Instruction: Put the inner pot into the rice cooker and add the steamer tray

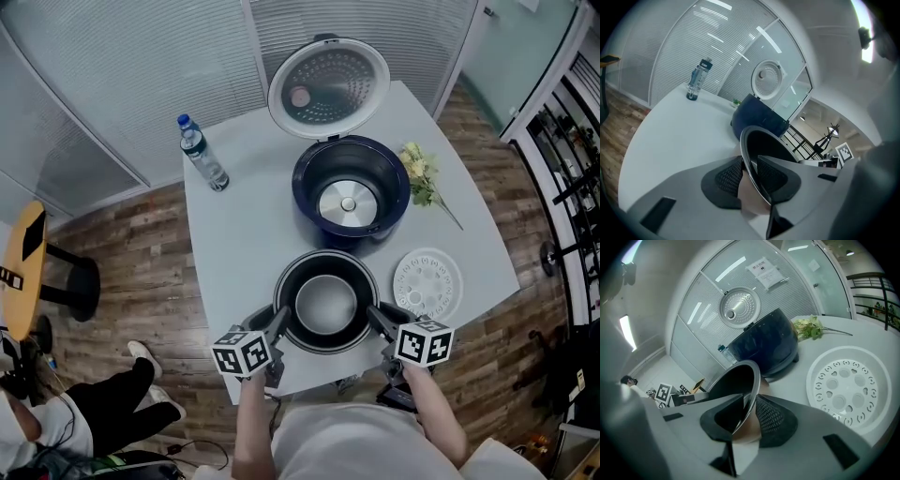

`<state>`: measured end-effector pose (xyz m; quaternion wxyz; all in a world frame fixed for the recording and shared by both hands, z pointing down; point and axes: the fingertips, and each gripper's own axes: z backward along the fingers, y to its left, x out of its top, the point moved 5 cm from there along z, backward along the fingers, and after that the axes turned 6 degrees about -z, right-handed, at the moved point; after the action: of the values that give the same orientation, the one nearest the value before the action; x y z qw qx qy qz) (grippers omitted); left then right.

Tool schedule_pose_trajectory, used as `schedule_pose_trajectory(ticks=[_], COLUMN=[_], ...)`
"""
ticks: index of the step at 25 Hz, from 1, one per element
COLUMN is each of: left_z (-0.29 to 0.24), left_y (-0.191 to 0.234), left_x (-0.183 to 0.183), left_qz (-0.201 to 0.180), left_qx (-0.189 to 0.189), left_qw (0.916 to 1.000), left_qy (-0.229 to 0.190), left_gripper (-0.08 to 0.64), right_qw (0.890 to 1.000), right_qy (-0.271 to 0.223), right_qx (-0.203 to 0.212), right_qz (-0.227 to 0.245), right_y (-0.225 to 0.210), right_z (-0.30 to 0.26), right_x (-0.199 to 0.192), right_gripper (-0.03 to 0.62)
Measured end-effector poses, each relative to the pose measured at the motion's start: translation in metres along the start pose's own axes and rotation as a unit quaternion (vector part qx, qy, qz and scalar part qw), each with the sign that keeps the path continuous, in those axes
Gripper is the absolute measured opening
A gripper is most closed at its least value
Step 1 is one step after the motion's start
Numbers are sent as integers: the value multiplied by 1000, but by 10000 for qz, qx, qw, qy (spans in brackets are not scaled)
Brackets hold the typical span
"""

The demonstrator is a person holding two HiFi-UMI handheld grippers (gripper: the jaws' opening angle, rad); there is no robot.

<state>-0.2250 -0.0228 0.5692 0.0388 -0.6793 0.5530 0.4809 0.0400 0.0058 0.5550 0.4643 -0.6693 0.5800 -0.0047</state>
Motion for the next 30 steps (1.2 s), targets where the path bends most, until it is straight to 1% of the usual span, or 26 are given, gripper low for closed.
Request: schedule_pose_trajectory(ticks=[6, 12, 27, 30], left_z=[4, 12, 56, 68], left_y=[-3, -6, -22, -22], left_x=[-6, -5, 33, 41], left_qz=[59, 129, -28, -39], left_qx=[4, 7, 52, 108], left_qw=[10000, 9999, 9976, 9964], left_qy=[67, -20, -688, -844], left_gripper=[98, 97, 94, 94], right_qw=[10000, 9999, 9965, 9951], right_qy=[31, 25, -408, -465], right_qx=[-24, 44, 630, 752], right_qz=[47, 92, 371, 431], right_y=[4, 11, 54, 65], right_z=[6, 13, 32, 33], right_x=[-2, -3, 28, 34], right_gripper=[91, 91, 86, 84])
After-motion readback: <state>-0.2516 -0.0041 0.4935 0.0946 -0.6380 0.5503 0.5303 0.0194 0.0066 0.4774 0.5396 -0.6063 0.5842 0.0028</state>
